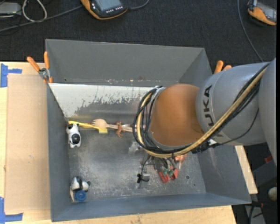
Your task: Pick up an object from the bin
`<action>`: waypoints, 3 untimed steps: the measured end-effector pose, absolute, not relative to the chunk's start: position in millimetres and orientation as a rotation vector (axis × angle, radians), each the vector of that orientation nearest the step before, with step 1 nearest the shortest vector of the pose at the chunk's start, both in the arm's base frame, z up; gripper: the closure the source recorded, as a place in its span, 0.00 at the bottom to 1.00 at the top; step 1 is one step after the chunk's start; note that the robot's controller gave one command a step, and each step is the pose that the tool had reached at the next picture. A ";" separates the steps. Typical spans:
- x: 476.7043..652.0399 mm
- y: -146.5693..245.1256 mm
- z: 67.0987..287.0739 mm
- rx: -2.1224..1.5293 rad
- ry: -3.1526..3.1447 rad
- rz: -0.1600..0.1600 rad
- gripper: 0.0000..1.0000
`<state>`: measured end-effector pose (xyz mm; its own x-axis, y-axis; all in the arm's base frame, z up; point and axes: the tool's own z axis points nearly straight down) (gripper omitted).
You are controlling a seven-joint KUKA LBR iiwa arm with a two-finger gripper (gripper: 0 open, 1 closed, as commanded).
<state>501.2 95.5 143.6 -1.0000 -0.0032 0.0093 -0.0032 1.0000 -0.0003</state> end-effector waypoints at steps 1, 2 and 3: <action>502.8 94.9 147.9 -0.002 -3.139 -0.001 0.00; 483.5 119.7 93.5 0.577 -3.086 -0.002 0.00; 474.5 117.6 113.4 0.666 -3.067 -0.003 0.00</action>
Offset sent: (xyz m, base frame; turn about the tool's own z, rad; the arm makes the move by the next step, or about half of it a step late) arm -0.0266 0.0346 -0.0736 -0.5153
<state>474.5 117.6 113.4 -0.9100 -0.4146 0.0023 -0.4146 0.9100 0.0023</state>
